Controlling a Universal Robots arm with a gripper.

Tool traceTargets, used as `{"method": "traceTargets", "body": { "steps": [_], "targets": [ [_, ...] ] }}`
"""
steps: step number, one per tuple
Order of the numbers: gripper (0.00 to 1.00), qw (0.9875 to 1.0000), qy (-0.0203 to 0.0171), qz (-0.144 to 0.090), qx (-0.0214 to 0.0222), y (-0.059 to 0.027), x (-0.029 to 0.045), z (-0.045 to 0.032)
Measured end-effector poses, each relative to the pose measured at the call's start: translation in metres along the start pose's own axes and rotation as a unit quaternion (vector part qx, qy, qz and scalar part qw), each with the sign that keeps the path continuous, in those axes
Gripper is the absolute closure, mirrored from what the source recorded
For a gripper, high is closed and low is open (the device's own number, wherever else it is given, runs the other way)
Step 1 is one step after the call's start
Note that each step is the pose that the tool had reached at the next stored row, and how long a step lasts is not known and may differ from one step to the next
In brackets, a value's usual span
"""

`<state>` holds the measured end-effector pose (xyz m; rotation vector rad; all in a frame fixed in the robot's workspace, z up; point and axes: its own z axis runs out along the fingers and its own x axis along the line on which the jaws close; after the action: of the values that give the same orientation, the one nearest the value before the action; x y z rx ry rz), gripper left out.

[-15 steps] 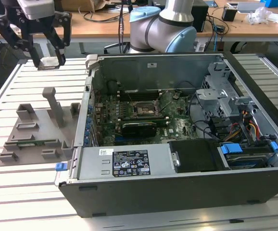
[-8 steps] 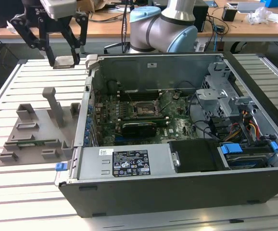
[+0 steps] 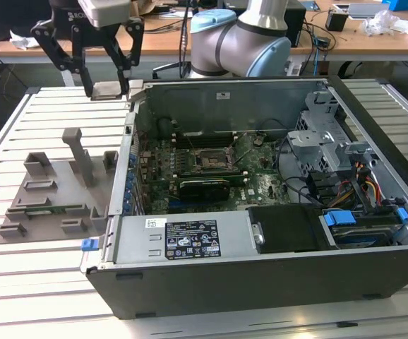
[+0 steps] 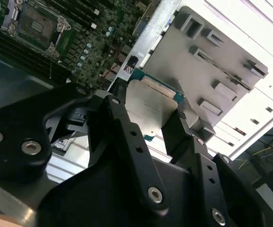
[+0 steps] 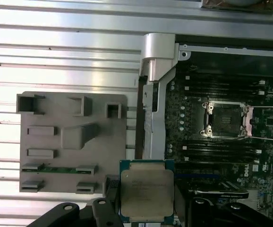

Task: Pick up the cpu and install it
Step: 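Pick up the cpu and move it towards the insertion slot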

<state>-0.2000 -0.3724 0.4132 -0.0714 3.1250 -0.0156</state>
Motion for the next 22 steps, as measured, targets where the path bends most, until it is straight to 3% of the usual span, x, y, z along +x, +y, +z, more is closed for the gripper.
{"method": "traceTargets", "body": {
  "steps": [4, 7, 16, 22],
  "targets": [
    [0.46, 1.0, 0.0003, 0.0, 0.0, 0.0002, -0.0106, 0.0001],
    [0.46, 1.0, 0.0006, 0.0, 0.0, 0.0007, -0.0225, 0.0004],
    [0.46, 1.0, 0.0009, 0.0, 0.0, 0.0017, -0.042, 0.0008],
    [0.46, 1.0, 0.0015, 0.0, -0.0001, 0.0069, -0.0596, 0.0016]
  ]
}}
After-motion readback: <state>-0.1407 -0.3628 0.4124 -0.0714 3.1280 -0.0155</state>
